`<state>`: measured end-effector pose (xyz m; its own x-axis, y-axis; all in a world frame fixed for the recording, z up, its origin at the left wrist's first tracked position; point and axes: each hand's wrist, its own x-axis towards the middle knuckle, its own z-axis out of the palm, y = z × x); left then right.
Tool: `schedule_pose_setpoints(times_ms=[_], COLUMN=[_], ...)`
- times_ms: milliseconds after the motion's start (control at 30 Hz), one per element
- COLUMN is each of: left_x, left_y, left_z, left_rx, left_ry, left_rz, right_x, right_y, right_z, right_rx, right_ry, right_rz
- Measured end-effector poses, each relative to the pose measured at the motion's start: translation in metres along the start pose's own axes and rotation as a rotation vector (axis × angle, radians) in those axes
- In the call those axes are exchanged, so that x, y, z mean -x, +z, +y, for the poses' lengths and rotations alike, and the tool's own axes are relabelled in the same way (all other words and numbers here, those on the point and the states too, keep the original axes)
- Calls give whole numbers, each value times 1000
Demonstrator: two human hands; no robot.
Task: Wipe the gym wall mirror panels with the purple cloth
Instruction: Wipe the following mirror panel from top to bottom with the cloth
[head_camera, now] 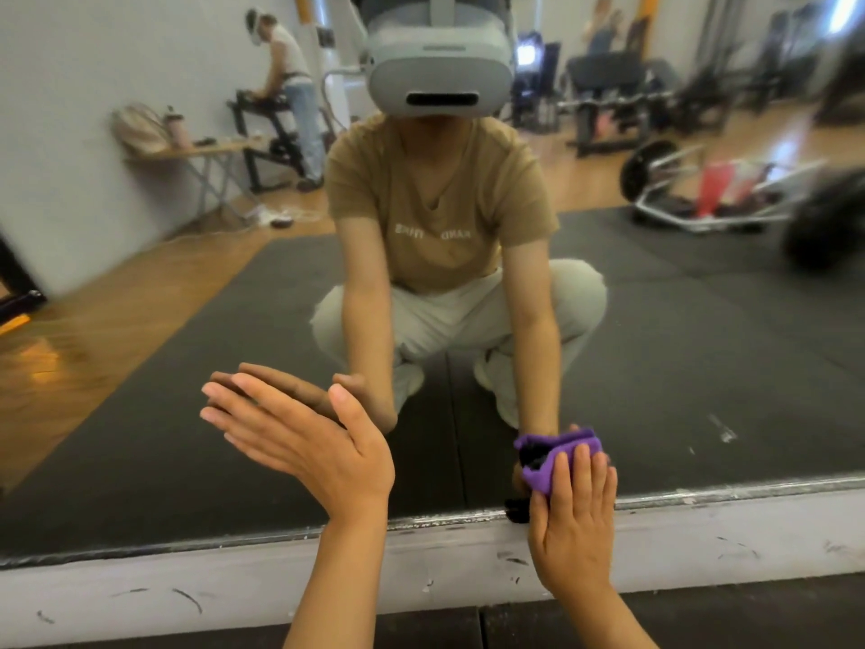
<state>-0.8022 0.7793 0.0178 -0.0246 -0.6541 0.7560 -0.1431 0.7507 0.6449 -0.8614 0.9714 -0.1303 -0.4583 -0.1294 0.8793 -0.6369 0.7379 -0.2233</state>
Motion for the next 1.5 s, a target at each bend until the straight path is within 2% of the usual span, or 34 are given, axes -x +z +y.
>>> schedule_pose_setpoints(times_ms=[100, 200, 500, 600, 767, 867, 967, 1100, 1233, 1500], left_x=[1, 1, 4, 4, 5, 6, 6, 6, 6, 7], left_y=[-1, -2, 0, -1, 0, 1, 2, -1, -3, -2], left_z=[3, 5, 0, -1, -4, -3, -1, 0, 2, -1], left_rx=[18, 39, 22, 23, 25, 27, 33, 44, 66, 67], left_ry=[-19, -28, 7, 15, 45, 42, 35, 19, 11, 15], left_rz=[-16, -27, -29, -36, -36, -30, -26, -42, -66, -71], right_x=[21, 9, -147, -176, -125, -61, -8, 25, 14, -128], right_y=[1, -1, -54, -68, -39, -17, -6, -5, -4, -42], right_z=[6, -4, -43, -40, -28, -14, 3, 14, 5, -32], right_rx=[18, -31, -103, -171, -161, -192, -169, -139, -152, -150], right_ry=[43, 96, 79, 87, 95, 188, 196, 228, 284, 39], right_rz=[-68, -35, 139, 183, 227, 140, 4, -92, -58, 145])
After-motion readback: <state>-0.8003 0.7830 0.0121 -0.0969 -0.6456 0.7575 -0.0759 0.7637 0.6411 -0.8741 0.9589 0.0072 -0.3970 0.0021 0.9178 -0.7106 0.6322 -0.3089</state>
